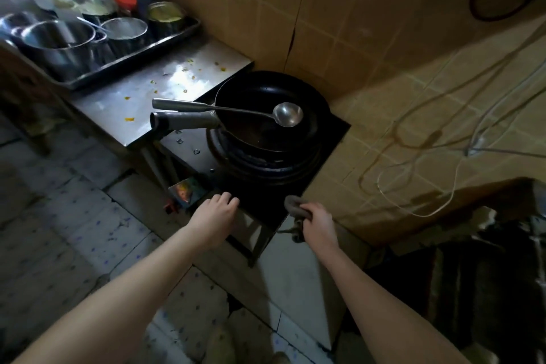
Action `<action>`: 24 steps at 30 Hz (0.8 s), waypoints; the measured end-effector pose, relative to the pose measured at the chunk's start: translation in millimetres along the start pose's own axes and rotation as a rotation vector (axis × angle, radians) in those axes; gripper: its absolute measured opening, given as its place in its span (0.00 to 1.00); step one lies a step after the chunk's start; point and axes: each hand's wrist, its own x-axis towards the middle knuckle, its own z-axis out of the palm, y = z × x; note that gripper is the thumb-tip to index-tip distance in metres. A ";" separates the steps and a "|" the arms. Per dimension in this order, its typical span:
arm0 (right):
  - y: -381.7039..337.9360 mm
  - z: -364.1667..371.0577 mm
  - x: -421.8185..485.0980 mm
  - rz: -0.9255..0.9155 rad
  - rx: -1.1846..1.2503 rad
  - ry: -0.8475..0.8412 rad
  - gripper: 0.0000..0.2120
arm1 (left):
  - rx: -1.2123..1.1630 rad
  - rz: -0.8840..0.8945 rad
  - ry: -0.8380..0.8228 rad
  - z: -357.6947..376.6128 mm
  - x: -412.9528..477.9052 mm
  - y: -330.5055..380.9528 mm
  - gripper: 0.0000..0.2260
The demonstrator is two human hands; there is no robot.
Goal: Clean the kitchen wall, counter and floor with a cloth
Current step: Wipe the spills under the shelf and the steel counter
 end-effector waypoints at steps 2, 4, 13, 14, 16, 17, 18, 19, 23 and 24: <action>-7.0 15.1 5.9 0.032 0.025 0.006 0.19 | -0.007 -0.021 -0.021 5.1 -4.1 -12.8 0.19; -13.9 30.1 14.8 0.048 0.016 -0.001 0.19 | -0.006 -0.037 -0.026 8.3 -5.7 -26.2 0.21; -30.3 94.7 56.0 0.087 -0.027 0.017 0.22 | -0.106 -0.060 0.016 14.2 0.2 -64.5 0.22; -29.1 101.5 57.9 0.074 -0.069 -0.001 0.23 | -0.118 -0.063 0.024 14.9 1.2 -67.0 0.21; -28.5 113.2 60.1 0.040 -0.176 -0.042 0.23 | -0.127 -0.067 0.057 15.1 4.1 -71.3 0.20; -31.4 117.6 60.6 0.030 -0.224 -0.069 0.23 | -0.137 -0.072 0.075 14.5 5.8 -73.3 0.20; -35.8 122.2 62.1 0.025 -0.257 -0.098 0.22 | -0.154 -0.078 0.086 13.5 7.6 -74.6 0.19; -41.1 126.3 63.2 0.013 -0.283 -0.119 0.22 | -0.169 -0.086 0.091 12.6 8.8 -75.4 0.19; -59.1 143.6 71.4 -0.157 -0.368 -0.156 0.26 | -0.179 -0.135 0.109 10.9 11.5 -76.7 0.19; -60.6 145.4 72.7 -0.202 -0.375 -0.171 0.27 | -0.175 -0.141 0.105 11.0 12.0 -76.3 0.19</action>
